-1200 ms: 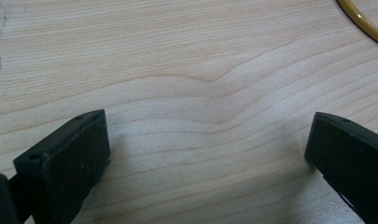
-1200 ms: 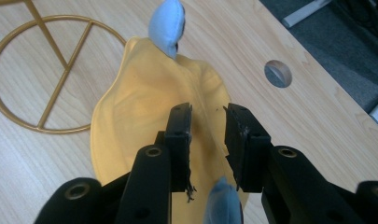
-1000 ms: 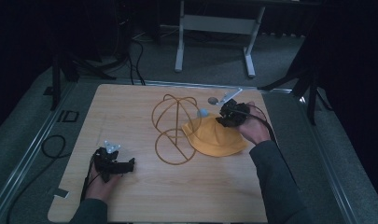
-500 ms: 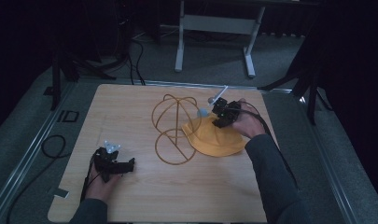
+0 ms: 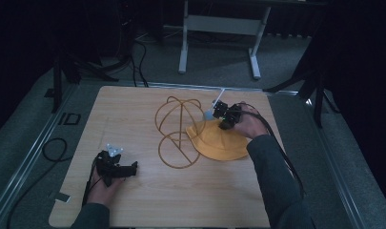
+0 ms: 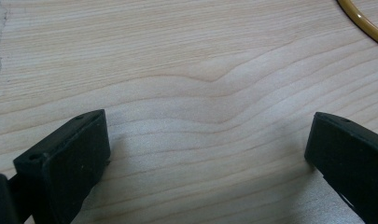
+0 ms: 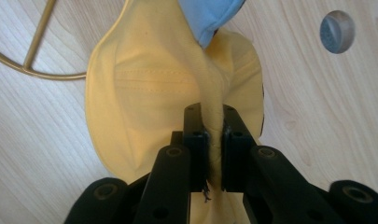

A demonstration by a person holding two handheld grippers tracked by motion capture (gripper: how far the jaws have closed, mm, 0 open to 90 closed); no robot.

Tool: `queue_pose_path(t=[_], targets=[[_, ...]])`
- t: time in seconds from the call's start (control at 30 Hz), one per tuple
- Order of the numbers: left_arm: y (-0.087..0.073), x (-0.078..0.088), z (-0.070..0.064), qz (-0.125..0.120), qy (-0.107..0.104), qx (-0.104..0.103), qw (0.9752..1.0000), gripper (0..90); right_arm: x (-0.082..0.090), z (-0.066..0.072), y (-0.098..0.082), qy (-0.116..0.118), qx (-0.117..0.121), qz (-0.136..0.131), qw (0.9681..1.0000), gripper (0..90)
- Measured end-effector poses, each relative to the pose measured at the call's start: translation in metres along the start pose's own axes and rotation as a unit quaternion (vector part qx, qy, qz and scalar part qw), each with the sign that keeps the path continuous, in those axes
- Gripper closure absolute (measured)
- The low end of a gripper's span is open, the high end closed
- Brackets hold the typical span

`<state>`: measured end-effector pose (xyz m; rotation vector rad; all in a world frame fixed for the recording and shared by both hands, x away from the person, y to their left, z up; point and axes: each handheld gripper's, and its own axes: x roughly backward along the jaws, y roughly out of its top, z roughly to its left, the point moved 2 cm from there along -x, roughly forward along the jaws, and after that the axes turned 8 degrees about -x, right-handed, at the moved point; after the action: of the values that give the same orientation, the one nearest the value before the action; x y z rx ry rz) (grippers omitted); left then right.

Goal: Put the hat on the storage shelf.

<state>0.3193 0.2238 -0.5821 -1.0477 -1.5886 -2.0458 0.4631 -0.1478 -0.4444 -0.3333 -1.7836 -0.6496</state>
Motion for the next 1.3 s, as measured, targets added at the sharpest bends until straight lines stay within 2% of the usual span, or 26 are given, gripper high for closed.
queue_pose_path(t=[0.13, 0.27, 0.43, 0.47, 0.57, 0.6, 0.63, 0.7, 0.73, 0.8, 0.83, 0.87, 0.9, 0.97, 1.0, 1.03, 1.07, 1.1, 1.17, 1.2, 1.27, 1.3], targets=[[0.000, 0.000, 0.000, 0.000, 0.000, 0.000, 1.0000, 0.2, 0.004, -0.002, -0.003, -0.008, 0.000, -0.006, 1.0000, 84.4], [0.000, 0.000, 0.000, 0.000, 0.000, 0.000, 1.0000, 0.2, 0.013, -0.006, -0.010, -0.017, -0.016, -0.028, 0.9994, 84.5], [0.000, 0.000, 0.000, 0.000, 0.000, 0.000, 1.0000, 0.2, 0.018, -0.011, -0.016, -0.019, -0.030, -0.040, 0.9986, 84.5], [0.000, 0.000, 0.000, 0.000, 0.000, 0.000, 1.0000, 0.2, 0.020, -0.014, -0.019, -0.018, -0.040, -0.050, 0.9978, 84.5], [0.000, 0.000, 0.000, 0.000, 0.000, 0.000, 1.0000, 0.2, 0.023, -0.017, -0.022, -0.015, -0.052, -0.063, 0.9966, 84.5], [0.000, 0.000, 0.000, 0.000, 0.000, 0.000, 1.0000, 0.2, 0.027, -0.020, -0.025, -0.013, -0.060, -0.079, 0.9950, 84.5], [0.000, 0.000, 0.000, 0.000, 0.000, 0.000, 1.0000, 0.2, 0.027, -0.020, -0.025, -0.013, -0.060, -0.079, 0.9950, 84.5], [0.000, 0.000, 0.000, 0.000, 0.000, 0.000, 1.0000, 0.2, 0.033, -0.023, -0.029, -0.011, -0.073, -0.103, 0.9919, 84.6], [0.000, 0.000, 0.000, 0.000, 0.000, 0.000, 1.0000, 0.2, 0.033, -0.023, -0.029, -0.011, -0.073, -0.103, 0.9919, 84.6], [0.000, 0.000, 0.000, 0.000, 0.000, 0.000, 1.0000, 0.2, 0.039, -0.025, -0.032, -0.012, -0.084, -0.122, 0.9889, 84.6], [0.000, 0.000, 0.000, 0.000, 0.000, 0.000, 1.0000, 0.2, 0.039, -0.025, -0.032, -0.012, -0.084, -0.122, 0.9889, 84.6], [0.000, 0.000, 0.000, 0.000, 0.000, 0.000, 1.0000, 0.1, 0.043, -0.027, -0.034, -0.012, -0.088, -0.138, 0.9865, 84.7], [0.000, 0.000, 0.000, 0.000, 0.000, 0.000, 1.0000, 0.2, 0.043, -0.027, -0.034, -0.012, -0.088, -0.138, 0.9865, 84.7], [0.000, 0.000, 0.000, 0.000, 0.000, 0.000, 1.0000, 0.2, 0.047, -0.029, -0.036, -0.009, -0.096, -0.151, 0.9838, 84.7], [0.000, 0.000, 0.000, 0.000, 0.000, 0.000, 1.0000, 0.2, 0.051, -0.030, -0.039, -0.008, -0.101, -0.165, 0.9811, 84.7], [0.000, 0.000, 0.000, 0.000, 0.000, 0.000, 1.0000, 0.2, 0.051, -0.030, -0.039, -0.008, -0.101, -0.165, 0.9811, 84.7], [0.000, 0.000, 0.000, 0.000, 0.000, 0.000, 1.0000, 0.2, 0.054, -0.032, -0.041, -0.002, -0.107, -0.176, 0.9785, 84.7], [0.000, 0.000, 0.000, 0.000, 0.000, 0.000, 1.0000, 0.2, 0.054, -0.032, -0.041, -0.002, -0.107, -0.176, 0.9785, 84.7], [0.000, 0.000, 0.000, 0.000, 0.000, 0.000, 1.0000, 0.2, 0.057, -0.034, -0.043, 0.003, -0.113, -0.186, 0.9760, 84.7], [0.000, 0.000, 0.000, 0.000, 0.000, 0.000, 1.0000, 0.2, 0.059, -0.037, -0.046, 0.007, -0.120, -0.197, 0.9729, 84.7], [0.000, 0.000, 0.000, 0.000, 0.000, 0.000, 1.0000, 0.2, 0.062, -0.039, -0.048, 0.013, -0.126, -0.209, 0.9697, 84.8], [0.000, 0.000, 0.000, 0.000, 0.000, 0.000, 1.0000, 0.2, 0.062, -0.039, -0.048, 0.013, -0.126, -0.209, 0.9697, 84.8]])
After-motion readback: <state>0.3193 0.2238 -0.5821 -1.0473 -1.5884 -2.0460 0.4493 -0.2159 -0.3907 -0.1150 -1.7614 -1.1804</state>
